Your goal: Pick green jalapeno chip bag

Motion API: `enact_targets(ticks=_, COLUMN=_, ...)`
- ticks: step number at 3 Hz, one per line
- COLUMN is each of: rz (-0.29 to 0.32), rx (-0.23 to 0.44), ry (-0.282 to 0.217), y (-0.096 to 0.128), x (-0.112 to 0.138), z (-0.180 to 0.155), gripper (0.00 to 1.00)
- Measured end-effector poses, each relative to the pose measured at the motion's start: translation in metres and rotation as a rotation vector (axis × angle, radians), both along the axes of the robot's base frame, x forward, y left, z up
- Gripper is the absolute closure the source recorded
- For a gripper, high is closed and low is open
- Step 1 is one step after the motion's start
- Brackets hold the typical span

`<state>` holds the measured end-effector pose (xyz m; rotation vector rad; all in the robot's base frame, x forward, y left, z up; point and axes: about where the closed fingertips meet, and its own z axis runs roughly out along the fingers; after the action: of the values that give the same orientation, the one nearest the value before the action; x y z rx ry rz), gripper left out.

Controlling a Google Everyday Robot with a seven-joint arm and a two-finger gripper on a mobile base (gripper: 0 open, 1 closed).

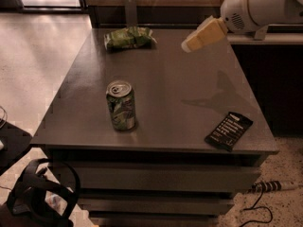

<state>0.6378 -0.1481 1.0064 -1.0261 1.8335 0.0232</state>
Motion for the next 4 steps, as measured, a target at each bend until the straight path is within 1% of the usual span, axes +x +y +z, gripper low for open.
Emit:
enact_targets(ticks=1, rz=0.007, rx=-0.021, ry=-0.008, y=0.011, x=0.015, z=0.002, gripper=0.00)
enact_targets(ticks=2, rz=0.024, rx=-0.051, ry=-0.020, y=0.032, x=0.054, z=-0.001, gripper=0.00)
enact_targets(ticks=3, rz=0.048, rx=-0.079, ry=-0.015, y=0.062, x=0.099, z=-0.014, gripper=0.00)
enact_targets(ticks=4, rz=0.058, rx=-0.082, ry=0.001, y=0.087, x=0.132, z=-0.034, gripper=0.00)
